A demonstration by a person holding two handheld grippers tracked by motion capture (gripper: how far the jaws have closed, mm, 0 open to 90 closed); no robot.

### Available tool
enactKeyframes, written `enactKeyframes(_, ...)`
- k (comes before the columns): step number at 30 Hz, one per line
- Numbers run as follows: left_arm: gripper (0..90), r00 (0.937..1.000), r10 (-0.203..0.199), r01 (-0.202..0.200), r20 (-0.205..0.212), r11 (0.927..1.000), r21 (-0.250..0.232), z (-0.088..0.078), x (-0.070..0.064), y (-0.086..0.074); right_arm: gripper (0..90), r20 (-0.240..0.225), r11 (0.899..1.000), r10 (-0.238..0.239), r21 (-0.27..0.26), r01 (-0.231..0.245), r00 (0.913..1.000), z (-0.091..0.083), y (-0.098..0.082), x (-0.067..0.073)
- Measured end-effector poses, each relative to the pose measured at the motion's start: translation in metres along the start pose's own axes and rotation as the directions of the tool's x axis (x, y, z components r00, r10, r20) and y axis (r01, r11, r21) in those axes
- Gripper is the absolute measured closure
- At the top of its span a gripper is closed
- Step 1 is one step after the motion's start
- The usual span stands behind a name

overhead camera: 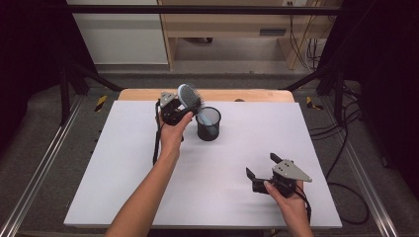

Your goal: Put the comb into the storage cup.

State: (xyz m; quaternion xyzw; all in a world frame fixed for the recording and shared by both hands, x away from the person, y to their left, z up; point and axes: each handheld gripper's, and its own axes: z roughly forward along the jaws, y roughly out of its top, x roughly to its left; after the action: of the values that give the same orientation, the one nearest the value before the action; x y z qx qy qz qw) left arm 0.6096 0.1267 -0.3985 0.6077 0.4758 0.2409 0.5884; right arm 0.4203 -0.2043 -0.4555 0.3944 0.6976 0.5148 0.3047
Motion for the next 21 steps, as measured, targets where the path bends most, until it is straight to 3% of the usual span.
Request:
enactKeyframes(3,23.5,1.0,-0.002,0.002,-0.001,1.0,0.001,0.0004,0.0001,-0.0003,3.1,0.001,1.0,-0.001,0.001,0.001,1.0,0.0002,-0.0001,-0.0001)
enactKeyframes(11,7.6,0.9995,0.006,-0.005,-0.032,0.9998,0.021,0.0011,-0.0012,-0.0014,3.0,0.0,1.0,0.0,0.002,0.0,1.0,0.0001,0.0,-0.0001)
enactKeyframes(21,4.4,0.9994,0.014,-0.013,-0.033,0.9995,0.028,-0.001,-0.0022,-0.0021,3.0,-0.001,1.0,-0.003,0.003,0.003,1.0,0.0003,-0.0001,0.0004)
